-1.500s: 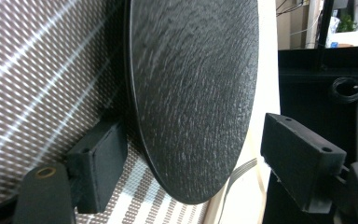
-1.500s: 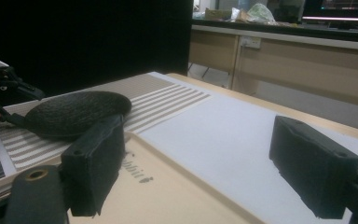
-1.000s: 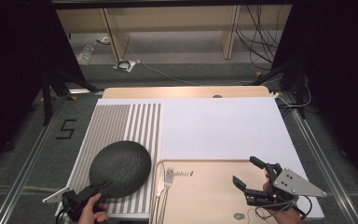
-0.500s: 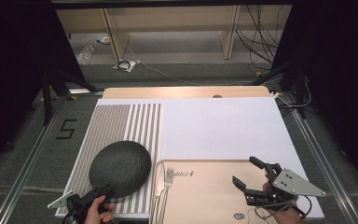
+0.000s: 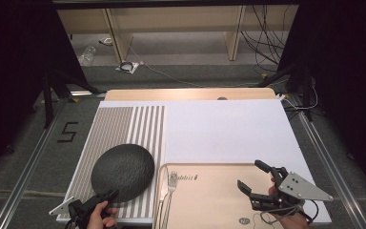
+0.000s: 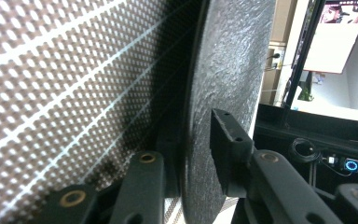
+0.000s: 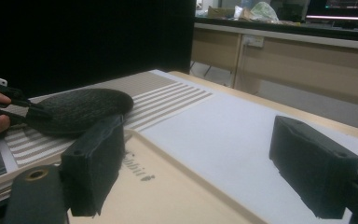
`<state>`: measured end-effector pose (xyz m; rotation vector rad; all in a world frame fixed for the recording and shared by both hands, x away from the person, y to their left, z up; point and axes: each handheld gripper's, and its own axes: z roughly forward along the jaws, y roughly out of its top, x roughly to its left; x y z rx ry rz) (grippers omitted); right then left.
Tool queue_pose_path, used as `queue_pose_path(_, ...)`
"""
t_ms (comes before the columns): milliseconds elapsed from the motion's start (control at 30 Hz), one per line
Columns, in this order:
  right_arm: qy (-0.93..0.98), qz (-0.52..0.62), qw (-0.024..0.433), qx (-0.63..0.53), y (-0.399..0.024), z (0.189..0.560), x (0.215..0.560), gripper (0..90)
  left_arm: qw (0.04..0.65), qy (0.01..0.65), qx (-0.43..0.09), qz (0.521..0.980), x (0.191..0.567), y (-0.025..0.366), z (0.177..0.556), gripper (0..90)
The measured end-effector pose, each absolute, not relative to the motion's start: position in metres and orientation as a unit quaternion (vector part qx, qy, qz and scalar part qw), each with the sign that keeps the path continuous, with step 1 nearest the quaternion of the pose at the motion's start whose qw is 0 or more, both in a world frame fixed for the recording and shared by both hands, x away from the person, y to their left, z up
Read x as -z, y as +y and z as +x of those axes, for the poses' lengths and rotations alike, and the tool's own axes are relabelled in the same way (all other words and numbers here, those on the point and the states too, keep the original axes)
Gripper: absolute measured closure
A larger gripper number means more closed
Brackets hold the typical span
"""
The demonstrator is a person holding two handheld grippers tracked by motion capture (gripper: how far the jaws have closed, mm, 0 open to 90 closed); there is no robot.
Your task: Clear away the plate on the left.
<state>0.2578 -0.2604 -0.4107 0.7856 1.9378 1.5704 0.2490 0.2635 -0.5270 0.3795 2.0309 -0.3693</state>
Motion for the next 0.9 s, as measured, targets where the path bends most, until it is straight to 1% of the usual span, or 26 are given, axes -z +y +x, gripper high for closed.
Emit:
queue_pose_path(67, 0.716, 0.29, 0.26, -0.579, -0.2601, 0.2576, 0.4105, 19.2, 0.494, 0.842, 0.15, 0.159, 0.5275, 0.2634, 0.2487, 78.6)
queue_pose_path(233, 0.715, 0.289, 0.261, -0.581, -0.2608, 0.2576, 0.4103, 19.2, 0.5, 0.837, 0.147, 0.166, 0.5268, 0.2635, 0.2481, 80.4)
queue_pose_path(333, 0.715, 0.289, 0.261, -0.581, -0.261, 0.2577, 0.4105, 19.2, 0.513, 0.829, 0.141, 0.174, 0.5244, 0.2639, 0.2472, 83.3)
queue_pose_path(600, 0.717, 0.288, 0.259, -0.58, -0.2598, 0.2576, 0.4106, 19.2, 0.524, 0.822, 0.142, 0.172, 0.5236, 0.2652, 0.2467, 84.4)
queue_pose_path(700, 0.717, 0.289, 0.259, -0.579, -0.2604, 0.2576, 0.4104, 19.2, 0.526, 0.82, 0.152, 0.166, 0.5256, 0.265, 0.2466, 84.5)
queue_pose_path(900, 0.716, 0.289, 0.26, -0.579, -0.2618, 0.2575, 0.41, 19.2, 0.525, 0.82, 0.154, 0.17, 0.5238, 0.2672, 0.2488, 84.5)
